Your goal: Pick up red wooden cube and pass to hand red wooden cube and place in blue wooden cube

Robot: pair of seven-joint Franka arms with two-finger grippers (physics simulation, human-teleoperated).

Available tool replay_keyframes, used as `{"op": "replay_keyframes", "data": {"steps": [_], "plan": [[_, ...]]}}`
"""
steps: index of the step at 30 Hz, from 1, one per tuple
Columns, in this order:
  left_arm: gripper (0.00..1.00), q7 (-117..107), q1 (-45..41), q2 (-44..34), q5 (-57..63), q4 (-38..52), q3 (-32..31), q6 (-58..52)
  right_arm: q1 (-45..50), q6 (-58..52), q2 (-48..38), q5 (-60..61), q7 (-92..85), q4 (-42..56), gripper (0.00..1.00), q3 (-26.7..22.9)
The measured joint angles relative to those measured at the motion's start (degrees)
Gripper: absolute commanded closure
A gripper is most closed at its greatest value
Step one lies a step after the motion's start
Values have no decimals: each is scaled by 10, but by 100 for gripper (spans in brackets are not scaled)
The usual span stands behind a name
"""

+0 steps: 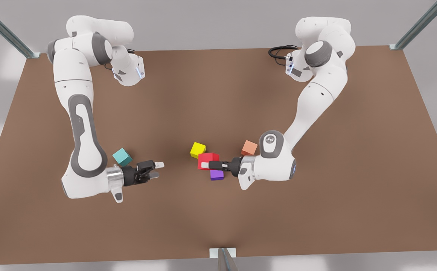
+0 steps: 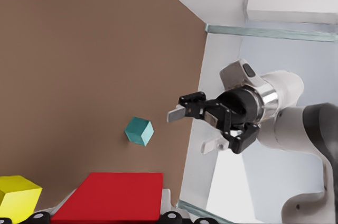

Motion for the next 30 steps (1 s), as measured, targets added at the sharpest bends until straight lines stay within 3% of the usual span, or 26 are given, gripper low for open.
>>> {"op": "replay_keyframes", "data": {"steps": [7,13,30], "plan": [[27,2,-9,20,-24,0,-27,49,17,41,1,99,-272,-25,0,2],[27,44,-5,28,-126,-7,-28,72,28,44,6,146,-443,-41,0,17],[27,198,-7,32,-149,-15,-26,83,55,45,7,220,-699,-54,0,22]]}}
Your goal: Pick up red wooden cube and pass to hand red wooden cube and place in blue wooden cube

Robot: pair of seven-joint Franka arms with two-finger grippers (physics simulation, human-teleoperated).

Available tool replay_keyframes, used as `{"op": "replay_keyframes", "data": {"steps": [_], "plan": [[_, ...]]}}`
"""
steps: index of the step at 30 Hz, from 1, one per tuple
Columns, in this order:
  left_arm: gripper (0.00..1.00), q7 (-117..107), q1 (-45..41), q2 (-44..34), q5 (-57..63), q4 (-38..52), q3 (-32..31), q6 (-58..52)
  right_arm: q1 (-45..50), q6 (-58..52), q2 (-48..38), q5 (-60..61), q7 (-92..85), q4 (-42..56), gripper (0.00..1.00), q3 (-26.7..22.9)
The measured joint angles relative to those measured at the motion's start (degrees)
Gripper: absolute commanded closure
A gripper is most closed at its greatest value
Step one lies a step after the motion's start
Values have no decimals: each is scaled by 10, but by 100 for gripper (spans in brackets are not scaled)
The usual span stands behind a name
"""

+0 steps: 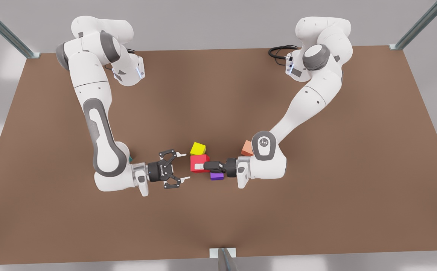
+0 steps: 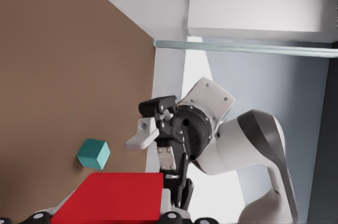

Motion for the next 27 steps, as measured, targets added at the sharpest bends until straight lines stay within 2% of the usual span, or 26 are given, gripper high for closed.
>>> {"op": "replay_keyframes", "data": {"steps": [27], "plan": [[27,86,-18,16,-14,16,-1,4,33,28,20,41,-106,5,1,0]]}}
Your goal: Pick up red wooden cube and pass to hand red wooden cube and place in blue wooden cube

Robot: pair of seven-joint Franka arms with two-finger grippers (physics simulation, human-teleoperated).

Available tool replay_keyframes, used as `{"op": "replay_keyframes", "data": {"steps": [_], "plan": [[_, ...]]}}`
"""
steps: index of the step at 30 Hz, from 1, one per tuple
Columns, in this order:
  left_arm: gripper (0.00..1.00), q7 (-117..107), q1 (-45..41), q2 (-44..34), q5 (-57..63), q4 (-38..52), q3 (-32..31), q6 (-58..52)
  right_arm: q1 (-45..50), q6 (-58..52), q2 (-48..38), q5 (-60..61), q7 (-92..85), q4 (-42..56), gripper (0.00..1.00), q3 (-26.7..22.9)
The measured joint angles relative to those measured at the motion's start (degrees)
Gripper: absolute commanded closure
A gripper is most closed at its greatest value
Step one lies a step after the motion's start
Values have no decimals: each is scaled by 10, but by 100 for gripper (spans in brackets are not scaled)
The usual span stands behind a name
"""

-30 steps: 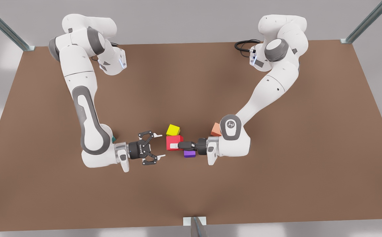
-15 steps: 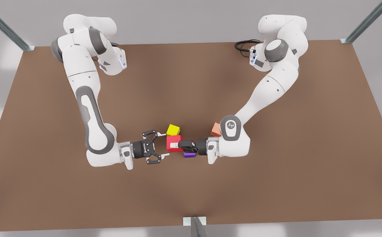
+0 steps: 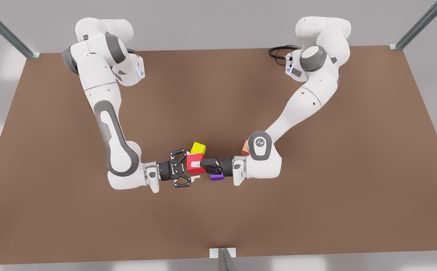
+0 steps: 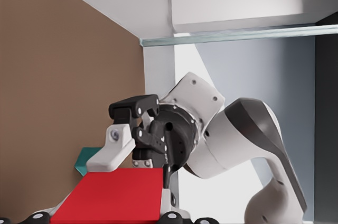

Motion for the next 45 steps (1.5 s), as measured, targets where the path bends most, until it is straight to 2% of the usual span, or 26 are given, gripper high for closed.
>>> {"op": "replay_keyframes", "data": {"steps": [1,2,4,9,11,19,22,25,27,29,32,33,35,36,37,39,45], "plan": [[27,1,0,0,0,0,0,0,0,1,0,1,-1,0,3,0],[27,2,0,0,0,0,0,0,0,2,0,2,-2,0,9,0],[27,4,0,0,0,0,0,1,1,3,0,3,-4,0,30,0],[25,8,1,0,0,-1,0,1,1,5,3,4,-8,1,30,0],[0,12,1,0,-3,-1,0,1,0,5,3,4,-9,1,30,0],[0,21,20,-4,-3,-9,-1,-2,-5,5,2,-5,-12,6,30,-4],[0,23,86,-15,-2,-45,-13,-19,-32,-1,2,-45,-12,11,30,-7],[0,23,172,-29,8,-72,-17,-74,-80,-19,-14,-163,-2,32,30,-7],[0,0,237,-66,126,-47,-18,-171,-99,-35,-49,-279,25,21,30,-14],[0,-29,295,-133,316,-13,-23,-286,-104,-46,-91,-421,65,1,30,-35],[0,-68,331,-203,552,-2,-23,-414,-93,-48,-131,-653,139,-19,30,-47],[0,-79,322,-254,590,-18,16,-447,-92,-45,-141,-708,164,-31,30,-48],[0,-90,152,-430,555,-137,306,-476,-95,-15,-179,-785,213,-108,30,-49],[0,-94,101,-486,533,-180,389,-486,-96,7,-202,-814,238,-152,30,-50],[0,-97,78,-509,516,-200,431,-496,-97,28,-223,-837,263,-191,30,-52],[0,-104,61,-523,495,-215,464,-511,-97,70,-254,-873,312,-246,30,-54],[0,-119,50,-520,469,-214,473,-537,-91,181,-293,-916,444,-353,30,-54]]}}
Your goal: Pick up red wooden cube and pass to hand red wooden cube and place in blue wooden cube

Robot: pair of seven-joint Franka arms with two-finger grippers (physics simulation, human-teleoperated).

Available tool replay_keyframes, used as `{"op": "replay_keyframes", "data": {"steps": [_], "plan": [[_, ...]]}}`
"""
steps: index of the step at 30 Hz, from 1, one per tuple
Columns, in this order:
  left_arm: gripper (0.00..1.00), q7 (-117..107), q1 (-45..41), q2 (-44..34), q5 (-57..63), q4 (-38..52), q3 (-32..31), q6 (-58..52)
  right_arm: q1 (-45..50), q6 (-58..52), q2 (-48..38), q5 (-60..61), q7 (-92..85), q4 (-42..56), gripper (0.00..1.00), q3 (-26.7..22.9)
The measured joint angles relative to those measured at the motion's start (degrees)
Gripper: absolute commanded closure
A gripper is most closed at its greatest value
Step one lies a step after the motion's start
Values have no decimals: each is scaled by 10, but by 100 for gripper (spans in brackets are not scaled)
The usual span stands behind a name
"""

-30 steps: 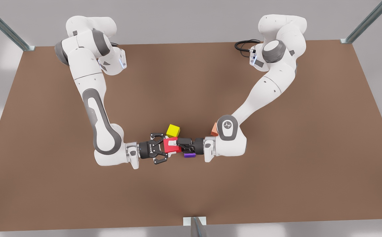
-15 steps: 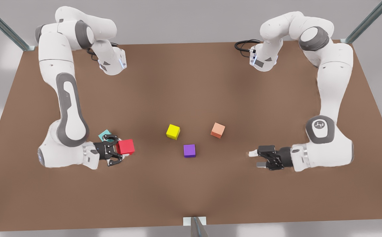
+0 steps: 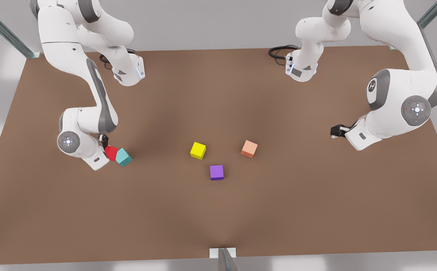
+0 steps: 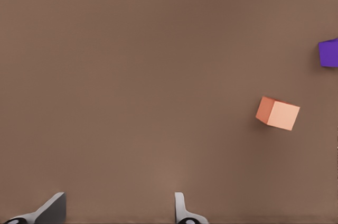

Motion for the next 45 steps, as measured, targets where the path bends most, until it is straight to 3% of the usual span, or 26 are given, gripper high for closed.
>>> {"op": "replay_keyframes", "data": {"steps": [9,24,25,26,45], "plan": [[0,-16,1,2,-8,-2,-1,-14,4,111,-16,-11,141,-81,29,2],[0,-30,7,7,2,-2,0,-22,14,149,-13,-12,262,-127,29,5],[0,-30,7,7,2,-2,0,-23,14,150,-12,-12,267,-127,24,5],[0,-31,7,7,3,-2,0,-23,14,151,-11,-12,273,-127,0,5],[0,-38,7,8,4,-2,0,-24,14,102,-9,-5,328,-58,0,7]]}}
